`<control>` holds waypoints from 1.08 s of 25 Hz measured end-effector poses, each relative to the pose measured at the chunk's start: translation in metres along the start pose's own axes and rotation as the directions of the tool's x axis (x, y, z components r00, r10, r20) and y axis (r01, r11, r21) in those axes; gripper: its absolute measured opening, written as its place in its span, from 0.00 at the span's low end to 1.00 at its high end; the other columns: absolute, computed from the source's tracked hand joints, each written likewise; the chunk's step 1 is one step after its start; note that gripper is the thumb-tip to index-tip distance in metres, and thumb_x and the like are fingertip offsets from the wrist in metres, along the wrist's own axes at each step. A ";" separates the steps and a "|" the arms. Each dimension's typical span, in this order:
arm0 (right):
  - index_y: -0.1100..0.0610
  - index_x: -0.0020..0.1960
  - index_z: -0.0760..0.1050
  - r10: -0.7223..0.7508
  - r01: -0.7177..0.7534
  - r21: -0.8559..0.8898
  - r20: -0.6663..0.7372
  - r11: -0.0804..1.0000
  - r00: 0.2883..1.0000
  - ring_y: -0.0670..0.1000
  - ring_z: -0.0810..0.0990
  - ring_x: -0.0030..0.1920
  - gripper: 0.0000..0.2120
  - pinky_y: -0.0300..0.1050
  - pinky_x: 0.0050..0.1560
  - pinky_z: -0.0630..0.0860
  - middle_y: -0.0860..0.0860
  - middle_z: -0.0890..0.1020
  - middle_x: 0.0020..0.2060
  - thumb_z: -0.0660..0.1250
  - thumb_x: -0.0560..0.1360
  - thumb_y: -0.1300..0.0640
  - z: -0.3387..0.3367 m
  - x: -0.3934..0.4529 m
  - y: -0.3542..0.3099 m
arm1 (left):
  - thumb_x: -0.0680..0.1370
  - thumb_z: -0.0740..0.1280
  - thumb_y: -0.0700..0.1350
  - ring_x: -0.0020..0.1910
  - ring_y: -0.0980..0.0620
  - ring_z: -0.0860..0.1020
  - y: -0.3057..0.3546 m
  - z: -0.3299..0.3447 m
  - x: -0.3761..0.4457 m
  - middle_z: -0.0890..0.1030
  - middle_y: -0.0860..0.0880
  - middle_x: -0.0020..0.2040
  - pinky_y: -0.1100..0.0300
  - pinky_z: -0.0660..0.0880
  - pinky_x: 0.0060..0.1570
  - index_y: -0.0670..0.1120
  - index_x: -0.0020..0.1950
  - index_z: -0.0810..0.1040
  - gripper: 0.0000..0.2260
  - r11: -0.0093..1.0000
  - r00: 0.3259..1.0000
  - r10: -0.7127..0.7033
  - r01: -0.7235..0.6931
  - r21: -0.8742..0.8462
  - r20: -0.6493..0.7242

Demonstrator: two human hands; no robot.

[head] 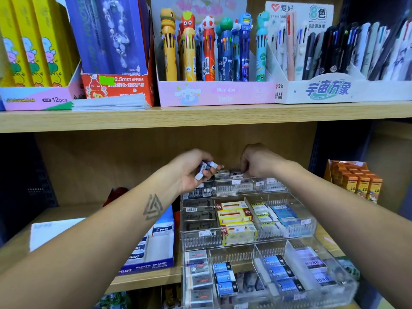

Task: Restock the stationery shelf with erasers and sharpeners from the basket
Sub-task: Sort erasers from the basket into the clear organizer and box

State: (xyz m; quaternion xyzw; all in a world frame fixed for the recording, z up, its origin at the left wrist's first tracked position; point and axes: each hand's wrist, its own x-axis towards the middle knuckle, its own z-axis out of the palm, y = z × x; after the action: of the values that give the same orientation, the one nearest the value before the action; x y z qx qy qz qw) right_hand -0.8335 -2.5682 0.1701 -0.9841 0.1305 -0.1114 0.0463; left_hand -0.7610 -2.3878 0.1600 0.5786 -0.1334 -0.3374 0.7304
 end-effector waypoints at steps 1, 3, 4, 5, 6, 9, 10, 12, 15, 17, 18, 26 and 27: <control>0.57 0.45 0.83 0.006 -0.006 -0.013 0.000 1.000 1.000 0.52 0.82 0.47 0.05 0.47 0.52 0.81 0.52 0.84 0.46 0.75 0.71 0.64 0.003 0.002 -0.001 | 0.81 0.57 0.35 0.24 0.54 0.71 -0.001 -0.002 0.001 0.77 0.39 0.37 0.69 0.64 0.17 0.37 0.52 0.68 0.02 1.000 1.000 -0.002 0.002 0.006 0.004; 0.58 0.46 0.82 0.015 -0.015 -0.040 -0.003 0.999 1.000 0.54 0.82 0.47 0.06 0.50 0.51 0.82 0.55 0.83 0.47 0.71 0.72 0.67 0.008 0.004 -0.002 | 0.82 0.58 0.34 0.26 0.53 0.72 -0.002 -0.005 0.003 0.75 0.40 0.39 0.68 0.66 0.18 0.37 0.51 0.70 0.03 1.000 1.000 0.002 -0.002 0.016 -0.009; 0.59 0.46 0.82 0.014 -0.014 -0.054 -0.006 0.998 1.000 0.55 0.82 0.47 0.06 0.51 0.51 0.82 0.55 0.83 0.47 0.69 0.72 0.67 0.009 0.005 -0.002 | 0.82 0.58 0.34 0.28 0.52 0.72 -0.002 -0.006 0.003 0.74 0.40 0.41 0.68 0.67 0.18 0.38 0.50 0.71 0.03 1.000 1.000 0.012 -0.012 0.014 -0.020; 0.59 0.46 0.82 0.009 -0.010 -0.066 -0.007 0.998 1.000 0.55 0.82 0.47 0.07 0.51 0.51 0.82 0.56 0.83 0.47 0.69 0.72 0.67 0.009 0.005 -0.002 | 0.82 0.58 0.33 0.30 0.51 0.71 -0.002 -0.005 0.002 0.74 0.40 0.42 0.68 0.67 0.19 0.39 0.50 0.72 0.04 0.999 0.999 0.030 -0.030 0.012 -0.029; 0.58 0.46 0.82 0.004 -0.004 -0.080 -0.003 0.997 1.000 0.55 0.82 0.47 0.07 0.51 0.51 0.82 0.55 0.83 0.47 0.69 0.72 0.68 0.008 0.005 -0.003 | 0.82 0.58 0.33 0.31 0.51 0.71 -0.002 -0.005 0.001 0.74 0.40 0.42 0.68 0.68 0.19 0.40 0.51 0.73 0.05 0.998 0.998 0.054 -0.054 0.020 -0.039; 0.57 0.52 0.81 -0.009 0.014 -0.146 0.031 0.989 0.999 0.55 0.81 0.48 0.11 0.50 0.50 0.82 0.55 0.82 0.49 0.68 0.72 0.67 0.001 0.004 -0.004 | 0.82 0.60 0.32 0.31 0.51 0.71 -0.001 -0.001 -0.002 0.76 0.40 0.43 0.68 0.67 0.18 0.41 0.53 0.75 0.06 0.990 0.990 0.119 -0.113 0.088 -0.072; 0.57 0.54 0.80 -0.013 0.020 -0.156 0.042 0.988 0.999 0.56 0.81 0.48 0.13 0.50 0.50 0.82 0.56 0.81 0.50 0.68 0.72 0.67 0.000 0.003 -0.005 | 0.81 0.61 0.32 0.31 0.51 0.71 0.000 -0.001 -0.004 0.76 0.40 0.43 0.69 0.66 0.18 0.40 0.52 0.75 0.06 0.988 0.988 0.129 -0.121 0.097 -0.080; 0.59 0.59 0.79 -0.007 0.019 -0.139 0.083 0.990 0.997 0.56 0.81 0.50 0.15 0.48 0.51 0.81 0.57 0.81 0.53 0.69 0.73 0.67 -0.001 0.000 -0.008 | 0.81 0.61 0.32 0.30 0.52 0.70 0.001 -0.001 -0.006 0.76 0.41 0.42 0.69 0.65 0.18 0.40 0.50 0.75 0.06 0.987 0.986 0.135 -0.125 0.099 -0.101; 0.61 0.58 0.80 0.000 0.011 -0.135 0.084 0.991 0.996 0.57 0.82 0.52 0.15 0.46 0.51 0.81 0.58 0.82 0.54 0.70 0.73 0.69 0.000 -0.001 -0.015 | 0.81 0.61 0.31 0.28 0.53 0.70 0.004 -0.003 -0.010 0.76 0.41 0.42 0.69 0.65 0.18 0.40 0.51 0.75 0.06 0.984 0.983 0.146 -0.133 0.116 -0.111; 0.61 0.55 0.82 -0.010 0.020 -0.112 0.086 0.994 0.996 0.56 0.82 0.51 0.14 0.46 0.50 0.81 0.58 0.83 0.52 0.70 0.72 0.70 0.001 0.000 -0.018 | 0.80 0.61 0.30 0.28 0.52 0.70 0.004 -0.005 -0.012 0.76 0.40 0.42 0.69 0.64 0.18 0.40 0.53 0.76 0.07 0.982 0.982 0.153 -0.139 0.127 -0.112; 0.60 0.54 0.83 -0.009 0.019 -0.102 0.091 0.995 0.996 0.56 0.83 0.50 0.13 0.46 0.50 0.82 0.57 0.84 0.51 0.71 0.71 0.70 0.000 0.001 -0.019 | 0.80 0.61 0.30 0.28 0.52 0.70 0.004 -0.006 -0.012 0.76 0.40 0.42 0.69 0.64 0.18 0.40 0.52 0.76 0.07 0.982 0.982 0.154 -0.139 0.130 -0.112; 0.57 0.51 0.85 -0.062 0.058 0.060 0.055 0.997 0.997 0.49 0.82 0.49 0.10 0.36 0.45 0.75 0.51 0.85 0.49 0.73 0.73 0.67 0.003 0.005 -0.031 | 0.73 0.73 0.30 0.20 0.56 0.68 0.000 -0.015 -0.013 0.81 0.41 0.39 0.69 0.61 0.17 0.41 0.51 0.78 0.11 0.965 0.945 0.225 -0.181 0.191 -0.239; 0.57 0.50 0.85 -0.070 0.068 0.058 0.038 0.996 0.997 0.49 0.82 0.48 0.09 0.35 0.44 0.75 0.52 0.85 0.50 0.72 0.73 0.67 0.010 0.007 -0.035 | 0.72 0.74 0.31 0.19 0.56 0.68 -0.001 -0.015 -0.014 0.81 0.41 0.38 0.70 0.60 0.17 0.41 0.50 0.78 0.11 0.962 0.938 0.231 -0.181 0.204 -0.257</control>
State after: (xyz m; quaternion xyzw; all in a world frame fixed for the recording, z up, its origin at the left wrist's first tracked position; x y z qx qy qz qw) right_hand -0.8158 -2.5357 0.1660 -0.9883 0.0924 -0.0971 0.0731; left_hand -0.7626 -2.3680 0.1576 0.6658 -0.1189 -0.1610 0.7188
